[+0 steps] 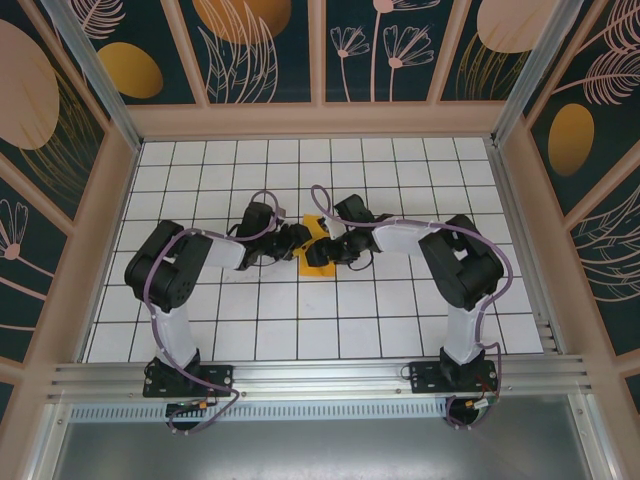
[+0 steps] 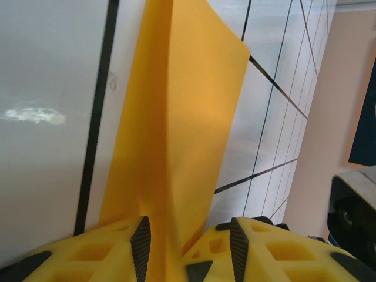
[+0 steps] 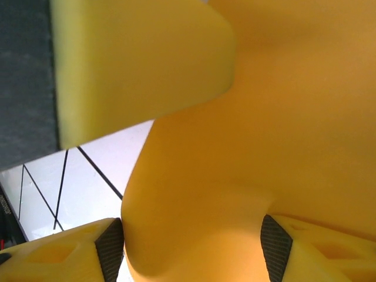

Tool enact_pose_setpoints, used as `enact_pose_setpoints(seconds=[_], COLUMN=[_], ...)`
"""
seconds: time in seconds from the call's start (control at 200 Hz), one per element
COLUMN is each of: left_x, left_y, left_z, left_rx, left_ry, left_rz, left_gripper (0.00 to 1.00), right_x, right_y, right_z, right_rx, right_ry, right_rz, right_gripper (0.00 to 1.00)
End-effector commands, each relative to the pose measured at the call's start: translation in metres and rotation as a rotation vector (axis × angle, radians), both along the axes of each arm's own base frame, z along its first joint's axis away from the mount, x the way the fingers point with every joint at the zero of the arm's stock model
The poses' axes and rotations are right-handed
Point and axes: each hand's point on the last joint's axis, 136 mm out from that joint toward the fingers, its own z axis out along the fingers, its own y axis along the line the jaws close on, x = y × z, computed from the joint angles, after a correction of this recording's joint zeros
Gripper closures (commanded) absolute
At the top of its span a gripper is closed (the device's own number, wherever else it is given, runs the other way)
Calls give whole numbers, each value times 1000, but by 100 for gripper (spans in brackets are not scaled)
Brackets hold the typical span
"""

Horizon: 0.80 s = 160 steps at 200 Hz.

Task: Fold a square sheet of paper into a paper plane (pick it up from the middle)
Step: Fold the triangle a second time at the center of the table.

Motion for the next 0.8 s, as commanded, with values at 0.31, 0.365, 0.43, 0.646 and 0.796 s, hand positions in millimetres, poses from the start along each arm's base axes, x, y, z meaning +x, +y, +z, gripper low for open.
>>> enact_pose_setpoints(seconds=[0.31,0.365,0.43,0.646,0.796], left_x=[1,1,0,0,0], left_y=[3,3,4,5,5], left_z=[-16,-15,-16,-13,-11], left_rx=[51,54,60,64,63], left_ry=[39,36,37,27,25], left_rz=[15,16,18,16,14], left_gripper=[65,66,67,70,70], right_x=[25,32,42,81,90], right_y=[5,0,-8,-33,-26], right_z=[70,72,69,32,20], right_rx=[138,130,102,-50,-58], right_ry=[-172,-187,-191,-117,-84], right_rz=[-55,-92,-147,-341,-350], right_gripper=[33,36,44,77,82])
